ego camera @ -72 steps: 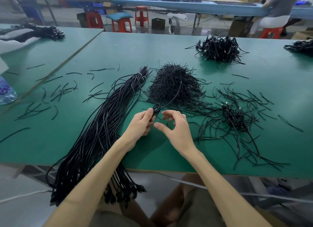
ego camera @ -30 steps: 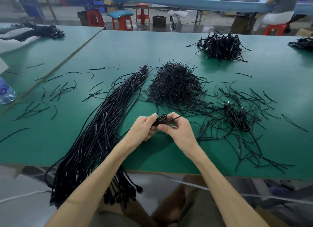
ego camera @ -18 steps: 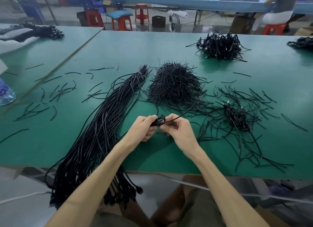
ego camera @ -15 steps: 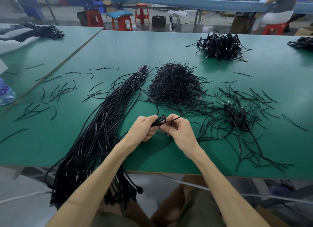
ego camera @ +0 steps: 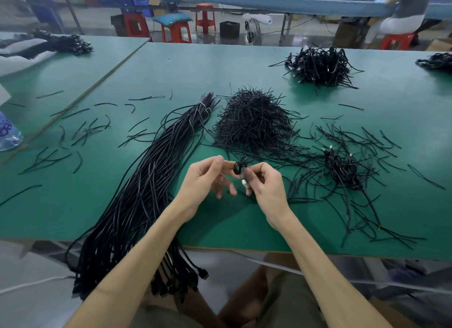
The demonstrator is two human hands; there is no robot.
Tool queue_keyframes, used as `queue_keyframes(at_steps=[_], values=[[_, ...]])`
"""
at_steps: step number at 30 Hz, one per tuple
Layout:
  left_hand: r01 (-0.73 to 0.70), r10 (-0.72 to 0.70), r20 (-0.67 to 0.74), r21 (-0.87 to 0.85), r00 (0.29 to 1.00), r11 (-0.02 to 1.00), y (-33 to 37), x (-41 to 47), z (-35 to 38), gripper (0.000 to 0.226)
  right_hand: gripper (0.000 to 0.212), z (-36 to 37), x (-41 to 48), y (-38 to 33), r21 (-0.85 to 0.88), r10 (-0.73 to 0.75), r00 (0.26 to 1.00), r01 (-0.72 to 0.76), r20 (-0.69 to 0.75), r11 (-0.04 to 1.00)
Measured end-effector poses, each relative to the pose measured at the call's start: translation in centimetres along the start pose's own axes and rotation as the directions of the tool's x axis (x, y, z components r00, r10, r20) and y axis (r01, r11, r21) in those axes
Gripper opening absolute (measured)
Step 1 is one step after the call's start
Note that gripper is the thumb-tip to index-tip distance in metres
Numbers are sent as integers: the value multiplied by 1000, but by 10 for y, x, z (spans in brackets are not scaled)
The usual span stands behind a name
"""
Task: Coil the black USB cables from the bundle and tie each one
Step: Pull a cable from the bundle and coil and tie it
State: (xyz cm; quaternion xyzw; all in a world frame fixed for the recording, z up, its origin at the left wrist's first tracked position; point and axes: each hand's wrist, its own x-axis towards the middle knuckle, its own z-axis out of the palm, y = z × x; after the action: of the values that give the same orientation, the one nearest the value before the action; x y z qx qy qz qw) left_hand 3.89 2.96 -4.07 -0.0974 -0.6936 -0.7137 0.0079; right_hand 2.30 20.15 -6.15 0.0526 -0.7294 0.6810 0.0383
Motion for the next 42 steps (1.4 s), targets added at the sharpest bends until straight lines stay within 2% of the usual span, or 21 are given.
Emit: queue_keyframes(at_steps=[3,4,9,12,15,19,22,24,28,31,33,36,39,42], values=[[-55,54,11,76,998,996,-5,2,-1,13,18,0,0,-1,-24,4,1000,-3,9,1000],[-72,71,11,109,997,991,-6,2,-1,13,19,0,0,-1,-38,1,1000,0,10,999],[-131,129,24,255,991,958,-4,2,0,43,17,1,-1,-3,-85,-10,999,14,50,996],[-255,238,97,458,966,851,-2,1,2,54,20,1,-1,-3,-104,-6,998,12,61,994],[-319,311,121,598,943,735,-7,-1,9,37,23,-1,-2,-3,-86,10,998,-4,63,996],[-234,358,-20,723,933,650,-13,-3,12,12,29,-1,-1,-5,-73,9,995,-2,94,997],[-231,403,-44,761,914,607,-16,-3,10,20,29,1,-2,-6,-32,30,992,-26,121,999],[-206,378,-86,719,922,664,-16,-4,11,24,17,1,-2,-5,1,33,991,-34,127,999],[-149,235,-101,521,967,840,-13,-7,15,15,21,0,-3,-7,49,33,991,-39,130,998],[-85,87,0,164,996,983,-8,-5,12,20,22,-1,-3,-7,66,48,994,-55,101,996],[-1,3,104,-25,995,1000,-7,-2,4,31,19,-1,-3,-6,72,59,996,-64,73,995],[101,-61,268,-137,961,985,-7,0,-2,40,23,1,-3,-6,59,61,998,-62,20,996],[105,-39,394,-146,918,984,-4,-3,-2,45,22,-1,-3,-6,60,78,997,-78,8,995],[86,-43,369,-99,928,991,1,-4,0,51,21,-1,-4,-6,60,75,997,-76,20,995]])
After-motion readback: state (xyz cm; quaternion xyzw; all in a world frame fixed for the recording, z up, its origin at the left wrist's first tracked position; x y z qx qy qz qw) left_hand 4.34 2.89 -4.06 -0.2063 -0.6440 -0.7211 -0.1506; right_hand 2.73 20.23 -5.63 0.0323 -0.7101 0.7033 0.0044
